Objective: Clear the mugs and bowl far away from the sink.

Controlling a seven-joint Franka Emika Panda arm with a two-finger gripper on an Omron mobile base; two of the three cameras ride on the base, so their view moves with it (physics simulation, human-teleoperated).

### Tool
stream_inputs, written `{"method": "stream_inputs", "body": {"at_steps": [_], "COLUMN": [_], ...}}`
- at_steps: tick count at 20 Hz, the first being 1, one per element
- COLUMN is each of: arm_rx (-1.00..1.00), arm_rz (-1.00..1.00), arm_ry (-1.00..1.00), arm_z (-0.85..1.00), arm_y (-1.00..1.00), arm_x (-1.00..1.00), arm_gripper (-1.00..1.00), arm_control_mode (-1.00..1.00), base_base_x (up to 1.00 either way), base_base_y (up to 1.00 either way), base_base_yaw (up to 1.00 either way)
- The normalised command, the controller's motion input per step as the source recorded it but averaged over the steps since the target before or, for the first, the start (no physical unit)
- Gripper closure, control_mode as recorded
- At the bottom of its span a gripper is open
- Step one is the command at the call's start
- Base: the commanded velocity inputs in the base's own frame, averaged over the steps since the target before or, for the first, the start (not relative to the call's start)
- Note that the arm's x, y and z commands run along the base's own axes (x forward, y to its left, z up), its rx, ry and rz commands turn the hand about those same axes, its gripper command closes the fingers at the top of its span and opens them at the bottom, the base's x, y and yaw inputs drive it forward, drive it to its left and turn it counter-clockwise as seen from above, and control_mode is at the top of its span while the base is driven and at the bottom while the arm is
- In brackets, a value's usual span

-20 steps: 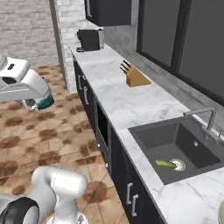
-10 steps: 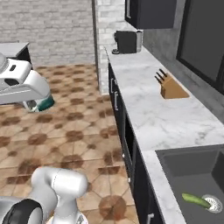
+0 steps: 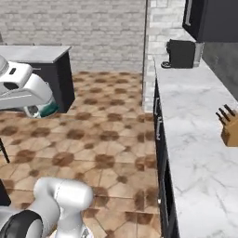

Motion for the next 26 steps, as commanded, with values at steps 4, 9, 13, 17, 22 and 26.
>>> {"method": "stream_inputs", "body": {"at_steps": [4,9,13,17,22,26], "arm_rx": [0.0,0.0,0.0,0.0,0.0,0.0], "arm_rz": [0.0,0.0,0.0,0.0,0.0,0.0], "arm_ry": [0.0,0.0,0.0,0.0,0.0,0.0], "arm_z": [0.0,0.0,0.0,0.0,0.0,0.0], "arm_y": [0.0,0.0,0.0,0.0,0.0,0.0], "arm_x": [0.0,0.0,0.0,0.0,0.0,0.0], "arm_gripper": [1.0,1.0,1.0,1.0,1.0,1.0], "arm_control_mode": [1.0,1.0,1.0,1.0,1.0,1.0], "base_base_x": [0.83,0.76,0.77,0.84,0.9,0.9], "base_base_y": [0.0,0.0,0.0,0.0,0.19,0.49], "base_base_yaw": [0.81,0.74,0.52,0.41,0.27,0.27]}}
